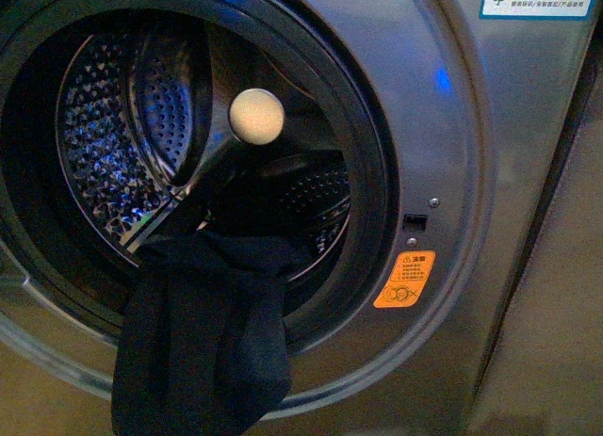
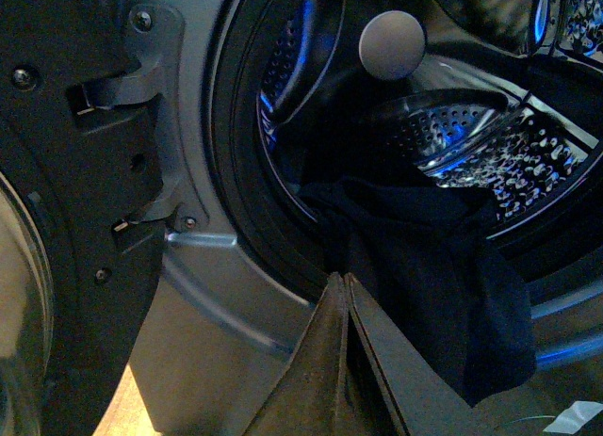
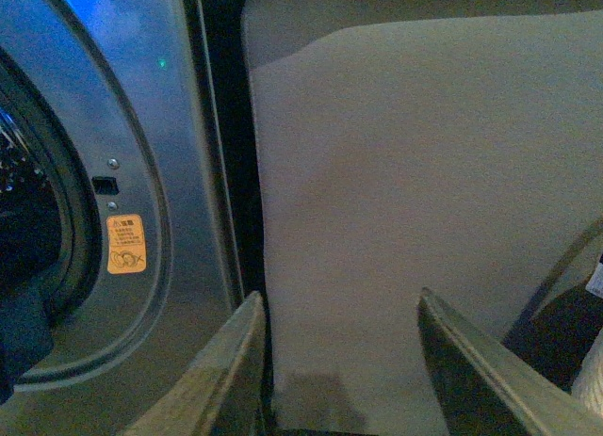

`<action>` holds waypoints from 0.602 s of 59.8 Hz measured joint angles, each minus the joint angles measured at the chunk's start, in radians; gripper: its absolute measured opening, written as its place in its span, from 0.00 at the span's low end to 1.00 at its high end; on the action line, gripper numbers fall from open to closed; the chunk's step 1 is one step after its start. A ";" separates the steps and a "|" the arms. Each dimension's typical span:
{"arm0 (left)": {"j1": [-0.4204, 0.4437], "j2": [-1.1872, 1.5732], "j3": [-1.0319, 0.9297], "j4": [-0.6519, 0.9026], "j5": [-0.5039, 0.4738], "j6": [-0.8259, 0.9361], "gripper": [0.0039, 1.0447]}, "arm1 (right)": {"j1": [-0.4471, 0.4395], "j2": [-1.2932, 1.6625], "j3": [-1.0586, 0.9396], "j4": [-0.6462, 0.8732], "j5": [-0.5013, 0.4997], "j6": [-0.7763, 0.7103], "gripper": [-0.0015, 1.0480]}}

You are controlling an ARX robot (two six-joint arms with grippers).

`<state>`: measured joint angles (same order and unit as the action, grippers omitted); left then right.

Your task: Put clothes into washing machine

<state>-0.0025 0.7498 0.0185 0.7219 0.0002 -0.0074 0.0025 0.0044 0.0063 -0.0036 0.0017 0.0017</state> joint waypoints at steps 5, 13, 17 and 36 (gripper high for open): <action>0.000 -0.066 0.000 -0.059 0.000 0.000 0.03 | 0.000 0.000 0.000 0.000 0.000 0.000 0.65; 0.000 -0.165 0.000 -0.147 0.000 0.000 0.03 | 0.000 0.000 0.000 0.000 0.000 0.000 0.88; 0.000 -0.209 0.000 -0.188 0.000 0.000 0.03 | 0.000 0.000 0.000 0.000 0.000 0.001 0.94; 0.000 -0.384 -0.001 -0.354 0.000 0.000 0.03 | 0.000 0.000 0.000 0.000 0.000 0.000 0.93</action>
<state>-0.0025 0.3656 0.0177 0.3683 0.0002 -0.0074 0.0025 0.0044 0.0063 -0.0036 0.0017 0.0017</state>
